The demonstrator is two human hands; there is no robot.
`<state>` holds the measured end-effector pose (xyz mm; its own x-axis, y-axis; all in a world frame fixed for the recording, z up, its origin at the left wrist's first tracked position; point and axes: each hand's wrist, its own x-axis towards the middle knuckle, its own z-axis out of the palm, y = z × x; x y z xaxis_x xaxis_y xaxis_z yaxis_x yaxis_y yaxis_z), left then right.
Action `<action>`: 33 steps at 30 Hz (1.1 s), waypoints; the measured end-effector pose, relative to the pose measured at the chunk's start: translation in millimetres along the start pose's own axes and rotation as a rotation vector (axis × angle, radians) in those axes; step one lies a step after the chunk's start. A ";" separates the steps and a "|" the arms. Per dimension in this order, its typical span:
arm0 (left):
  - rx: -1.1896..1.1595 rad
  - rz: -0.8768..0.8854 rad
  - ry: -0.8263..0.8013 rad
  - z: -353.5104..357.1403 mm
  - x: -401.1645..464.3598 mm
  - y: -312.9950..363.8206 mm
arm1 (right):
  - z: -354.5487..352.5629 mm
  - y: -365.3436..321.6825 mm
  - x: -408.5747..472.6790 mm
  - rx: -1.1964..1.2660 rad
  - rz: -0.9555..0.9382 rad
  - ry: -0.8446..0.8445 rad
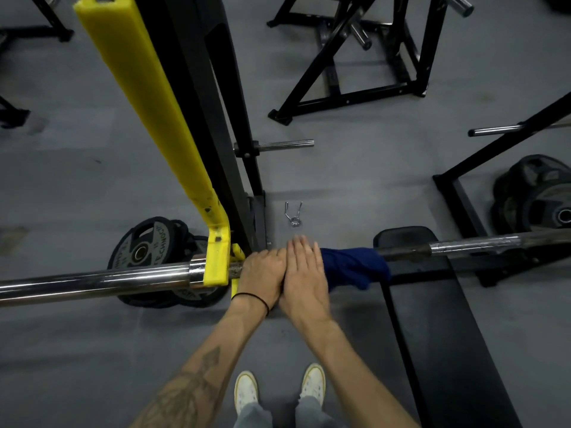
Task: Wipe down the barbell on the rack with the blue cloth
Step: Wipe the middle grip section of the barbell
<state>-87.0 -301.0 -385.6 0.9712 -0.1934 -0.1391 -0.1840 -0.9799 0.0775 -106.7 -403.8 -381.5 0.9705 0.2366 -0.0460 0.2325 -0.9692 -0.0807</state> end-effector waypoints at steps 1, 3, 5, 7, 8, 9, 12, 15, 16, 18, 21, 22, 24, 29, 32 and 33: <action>-0.005 0.005 -0.005 1.2 1.1 -0.4 | -0.4 7.7 -0.3 0.029 -0.076 0.008; -0.023 -0.001 -0.041 -2.7 1.2 -1.1 | 0.2 40.5 -6.3 0.065 -0.127 0.019; -0.022 -0.017 -0.093 -7.5 4.1 2.1 | 5.2 86.6 -15.3 0.058 0.024 0.083; 0.025 -0.051 -0.051 -6.7 8.9 4.5 | 6.8 105.2 -22.2 0.060 0.234 0.127; 0.047 -0.070 -0.054 -6.4 9.3 5.5 | 4.3 96.2 -19.0 0.082 0.297 0.118; 0.062 -0.085 -0.066 -6.8 9.6 6.9 | 5.7 80.3 -15.1 0.081 0.327 0.104; 0.069 -0.105 -0.058 -10.1 8.8 9.6 | 5.8 23.5 -11.4 0.039 0.089 0.069; 0.132 -0.063 -0.041 -11.1 11.4 7.6 | 13.2 45.7 -16.0 0.058 -0.183 0.114; 0.146 -0.047 -0.083 -12.0 12.5 7.4 | 18.0 68.6 -19.8 0.053 -0.174 0.145; 0.176 -0.019 -0.143 -15.0 16.2 6.6 | 17.6 109.8 -26.5 0.072 0.005 0.200; 0.186 -0.020 -0.209 -20.5 24.0 4.3 | 17.3 100.5 -18.2 0.111 0.315 0.156; 0.164 -0.022 -0.246 -20.8 28.3 3.0 | 19.1 80.8 -12.3 0.132 0.327 0.136; 0.083 -0.036 -0.341 -23.1 35.6 1.6 | 15.5 42.1 -11.2 0.146 0.171 0.045; -0.022 -0.065 -0.304 -19.4 34.2 -0.8 | 5.6 100.6 -19.3 0.112 -0.172 0.123; 0.038 -0.046 -0.144 -10.7 22.1 3.5 | 5.1 135.1 -27.6 0.158 0.237 0.177; 0.051 -0.048 -0.100 -9.1 20.2 4.7 | 6.7 122.4 -25.1 0.182 0.335 0.188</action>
<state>-66.8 -309.1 -379.0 0.9596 -0.1476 -0.2396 -0.1475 -0.9889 0.0182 -103.0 -527.9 -396.9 0.9892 -0.1219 0.0820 -0.0960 -0.9588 -0.2672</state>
